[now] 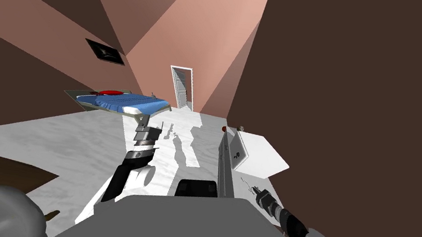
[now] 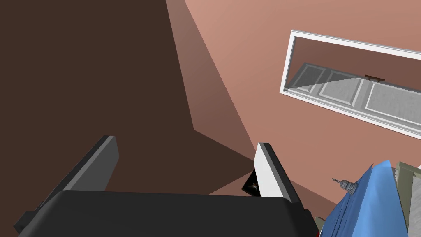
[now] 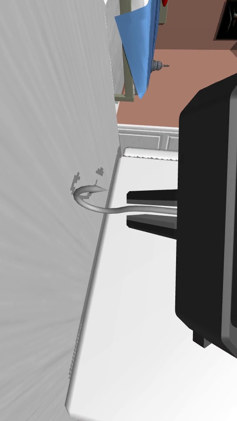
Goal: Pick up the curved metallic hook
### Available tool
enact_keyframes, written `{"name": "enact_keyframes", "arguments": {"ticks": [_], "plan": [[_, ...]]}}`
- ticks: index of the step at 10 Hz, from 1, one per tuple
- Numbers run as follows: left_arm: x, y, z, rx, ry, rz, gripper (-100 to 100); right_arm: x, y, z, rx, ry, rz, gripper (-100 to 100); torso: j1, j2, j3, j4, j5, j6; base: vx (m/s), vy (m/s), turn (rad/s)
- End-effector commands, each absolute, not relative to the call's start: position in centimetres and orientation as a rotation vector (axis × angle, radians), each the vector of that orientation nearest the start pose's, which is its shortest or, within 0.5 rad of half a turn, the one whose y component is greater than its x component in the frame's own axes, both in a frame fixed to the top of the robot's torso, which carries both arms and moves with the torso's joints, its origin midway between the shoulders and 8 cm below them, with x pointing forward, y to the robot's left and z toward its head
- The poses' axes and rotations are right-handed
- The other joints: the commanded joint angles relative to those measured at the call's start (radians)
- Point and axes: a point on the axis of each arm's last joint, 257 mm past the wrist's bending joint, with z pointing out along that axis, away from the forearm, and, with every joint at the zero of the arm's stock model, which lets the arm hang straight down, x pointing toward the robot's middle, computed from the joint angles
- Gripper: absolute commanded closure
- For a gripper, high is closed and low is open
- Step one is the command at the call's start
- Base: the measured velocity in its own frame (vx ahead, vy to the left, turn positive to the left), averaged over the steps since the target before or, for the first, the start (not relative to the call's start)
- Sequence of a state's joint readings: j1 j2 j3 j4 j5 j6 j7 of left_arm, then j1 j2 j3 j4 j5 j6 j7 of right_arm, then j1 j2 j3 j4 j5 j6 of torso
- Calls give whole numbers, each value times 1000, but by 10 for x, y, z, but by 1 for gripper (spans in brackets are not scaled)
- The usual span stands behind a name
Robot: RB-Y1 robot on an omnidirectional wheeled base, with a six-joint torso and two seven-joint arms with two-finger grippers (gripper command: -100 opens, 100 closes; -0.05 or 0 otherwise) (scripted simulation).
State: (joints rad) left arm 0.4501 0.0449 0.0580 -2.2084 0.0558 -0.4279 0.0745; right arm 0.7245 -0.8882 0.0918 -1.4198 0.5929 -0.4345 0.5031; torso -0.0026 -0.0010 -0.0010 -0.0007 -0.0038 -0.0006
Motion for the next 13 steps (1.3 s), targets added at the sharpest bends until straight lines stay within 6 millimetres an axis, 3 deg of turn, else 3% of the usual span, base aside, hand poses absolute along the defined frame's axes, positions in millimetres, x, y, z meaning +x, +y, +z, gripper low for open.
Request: {"name": "enact_keyframes", "arguments": {"ticks": [1,2,3,8,9,13], "plan": [[369,303,-3,-766,651,-1340,0,184,-469,-437,-423,2303,34,100,0,0,0,0,0,0,0,0,0],[369,303,-3,-766,651,-1340,0,184,-468,-437,-423,2303,35,0,0,0,0,0,0,0,0,0,0],[369,303,-3,-766,651,-1340,0,185,-473,-439,-410,2308,34,100,0,0,0,0,0,0,-25,-25,204],[369,303,-3,-766,651,-1340,0,213,-525,-435,-255,2337,-29,100,-2,12,7,2,-4,-1,-199,17,308],[369,303,-3,-766,651,-1340,0,213,-525,-435,-255,2337,-29,100,-1,13,7,2,-3,0,-156,47,51],[369,303,-3,-766,651,-1340,0,237,-571,-424,-124,2340,-91,100,-4,9,4,1,-4,-2,-175,46,248]]}}
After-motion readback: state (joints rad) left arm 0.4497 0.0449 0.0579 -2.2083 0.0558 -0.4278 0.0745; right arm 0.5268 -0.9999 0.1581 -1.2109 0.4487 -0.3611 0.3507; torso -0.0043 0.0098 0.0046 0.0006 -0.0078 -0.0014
